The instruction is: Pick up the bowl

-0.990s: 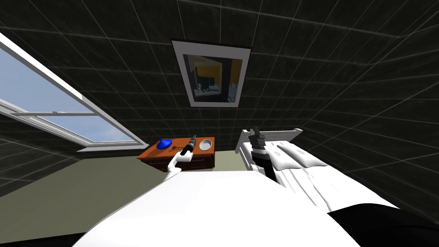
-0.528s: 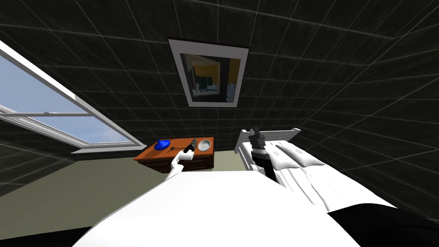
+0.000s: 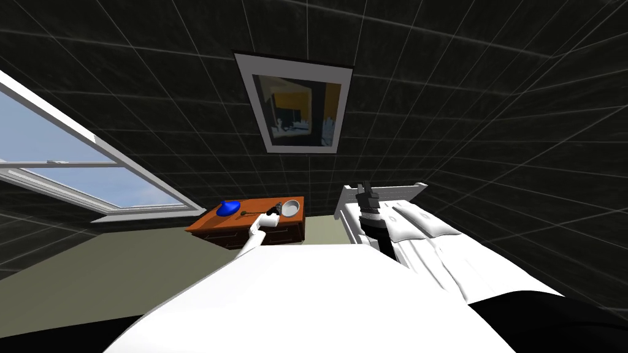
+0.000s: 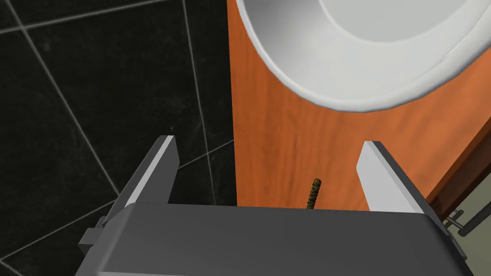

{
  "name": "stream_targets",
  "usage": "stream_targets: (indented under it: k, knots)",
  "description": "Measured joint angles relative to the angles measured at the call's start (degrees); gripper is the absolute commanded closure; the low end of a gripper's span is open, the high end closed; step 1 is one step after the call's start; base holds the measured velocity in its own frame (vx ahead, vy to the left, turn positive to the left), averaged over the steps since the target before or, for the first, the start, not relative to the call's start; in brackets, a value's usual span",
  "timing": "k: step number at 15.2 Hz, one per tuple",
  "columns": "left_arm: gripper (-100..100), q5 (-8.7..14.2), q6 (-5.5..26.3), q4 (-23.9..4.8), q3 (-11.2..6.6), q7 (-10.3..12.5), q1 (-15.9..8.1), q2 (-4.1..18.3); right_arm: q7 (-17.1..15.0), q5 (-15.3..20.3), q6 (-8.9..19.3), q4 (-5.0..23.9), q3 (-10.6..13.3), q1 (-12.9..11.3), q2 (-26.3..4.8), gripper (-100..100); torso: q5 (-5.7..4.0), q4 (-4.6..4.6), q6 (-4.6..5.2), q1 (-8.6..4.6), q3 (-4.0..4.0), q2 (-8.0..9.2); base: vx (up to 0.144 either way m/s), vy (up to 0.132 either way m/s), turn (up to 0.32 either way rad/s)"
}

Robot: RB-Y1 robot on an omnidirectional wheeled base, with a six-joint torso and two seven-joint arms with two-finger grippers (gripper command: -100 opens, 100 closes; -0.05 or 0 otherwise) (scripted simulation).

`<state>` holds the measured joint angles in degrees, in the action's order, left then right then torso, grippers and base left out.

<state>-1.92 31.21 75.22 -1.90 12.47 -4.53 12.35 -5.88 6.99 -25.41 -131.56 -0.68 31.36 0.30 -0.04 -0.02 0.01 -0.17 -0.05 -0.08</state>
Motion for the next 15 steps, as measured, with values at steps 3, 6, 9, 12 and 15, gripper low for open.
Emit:
stream_targets:
  k: [3,6,9,12,15]
  knots:
    - [-100,0.22,2.68,-4.68,0.05,0.66,-2.19,-0.04,0.0,0.0,0.0,0.0,0.0,0.0,0.0,0,0.0,-0.01,-0.01,0.0,-0.01,-0.02,0.018,-0.034,-0.018]
    - [-100,0.23,5.14,-7.4,0.1,1.14,-3.56,-0.21,0.0,0.0,0.0,0.0,0.0,0.0,0.0,0,0.0,0.0,-0.01,0.04,0.01,0.01,0.015,-0.031,-0.024]
    - [-100,-0.02,8.2,-10.35,0.23,1.84,-5.24,-0.67,0.0,0.0,0.0,0.0,0.0,0.0,0.0,0,0.0,0.0,0.0,0.0,-0.01,-0.02,0.024,-0.035,-0.023]
    - [-100,0.47,10.86,-13.43,0.33,2.21,-6.85,-0.6,0.0,0.0,0.0,0.0,0.0,0.0,0.0,0,0.0,-0.01,-0.01,0.01,-0.03,-0.04,0.031,-0.036,-0.023]
    - [-100,0.12,14.12,-15.02,0.57,2.85,-7.89,-1.17,0.0,0.0,0.0,0.0,0.0,0.0,0.0,0,0.0,-0.01,-0.01,0.01,-0.03,-0.05,0.03,-0.032,-0.024]
